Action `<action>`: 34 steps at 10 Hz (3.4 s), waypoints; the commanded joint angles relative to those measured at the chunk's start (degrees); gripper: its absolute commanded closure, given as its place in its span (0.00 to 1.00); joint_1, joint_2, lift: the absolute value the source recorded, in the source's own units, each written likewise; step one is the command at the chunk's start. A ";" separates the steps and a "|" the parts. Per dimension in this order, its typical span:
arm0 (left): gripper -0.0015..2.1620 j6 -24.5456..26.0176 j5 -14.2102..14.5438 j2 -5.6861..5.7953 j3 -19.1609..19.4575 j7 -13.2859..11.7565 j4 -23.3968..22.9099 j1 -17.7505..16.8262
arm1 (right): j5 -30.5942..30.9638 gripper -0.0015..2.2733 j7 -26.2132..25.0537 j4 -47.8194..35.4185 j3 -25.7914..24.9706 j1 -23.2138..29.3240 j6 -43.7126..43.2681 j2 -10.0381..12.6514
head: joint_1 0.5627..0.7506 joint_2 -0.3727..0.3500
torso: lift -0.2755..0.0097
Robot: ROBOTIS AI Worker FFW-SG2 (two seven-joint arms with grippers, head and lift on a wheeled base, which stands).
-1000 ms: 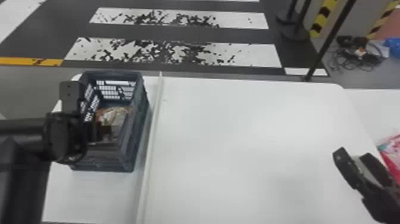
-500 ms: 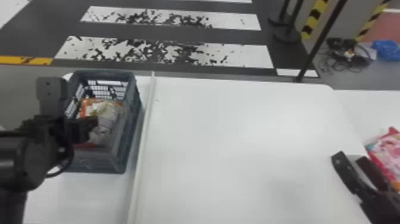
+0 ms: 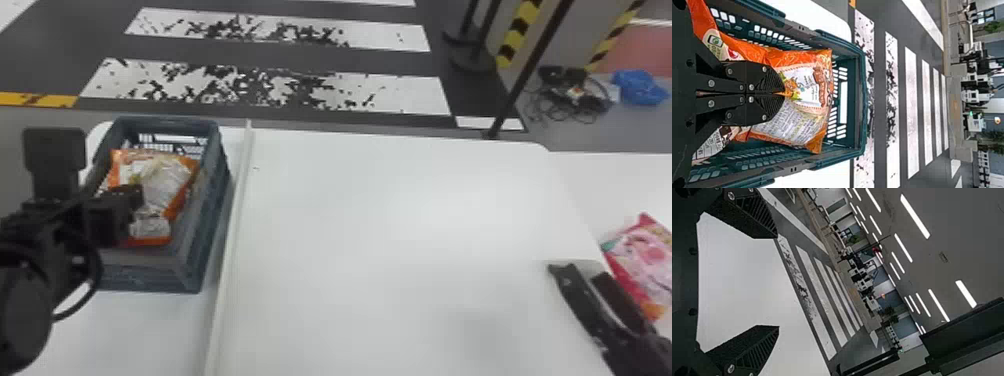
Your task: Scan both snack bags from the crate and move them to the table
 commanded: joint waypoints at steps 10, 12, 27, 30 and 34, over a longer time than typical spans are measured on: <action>0.98 -6.69 0.99 0.11 0.29 1.07 -19.56 9.54 | 1.69 0.06 -0.31 -1.90 -0.62 -0.32 0.16 0.05 | 0.70 0.41 | 0.66; 0.98 -6.52 0.37 -0.51 -5.78 -1.30 -20.09 9.98 | 2.66 0.06 -1.36 -1.28 -0.62 -1.37 0.16 0.05 | 0.70 0.33 | 0.66; 0.94 -60.48 2.39 -4.64 -43.75 -19.05 39.68 -1.09 | 1.78 0.05 -1.63 -1.28 -2.29 -1.63 -0.71 0.05 | 0.70 0.03 | 0.66; 0.00 -58.55 0.02 -6.13 -44.27 -18.26 40.20 -1.62 | 1.78 0.05 -1.36 -0.84 -2.20 -2.07 -0.71 0.05 | 0.70 0.03 | 0.66; 0.03 -57.85 -0.51 -4.90 -42.60 -12.46 34.23 -0.04 | 1.95 0.05 -0.40 -4.44 -4.31 -0.05 8.60 0.05 | 0.70 0.03 | 0.66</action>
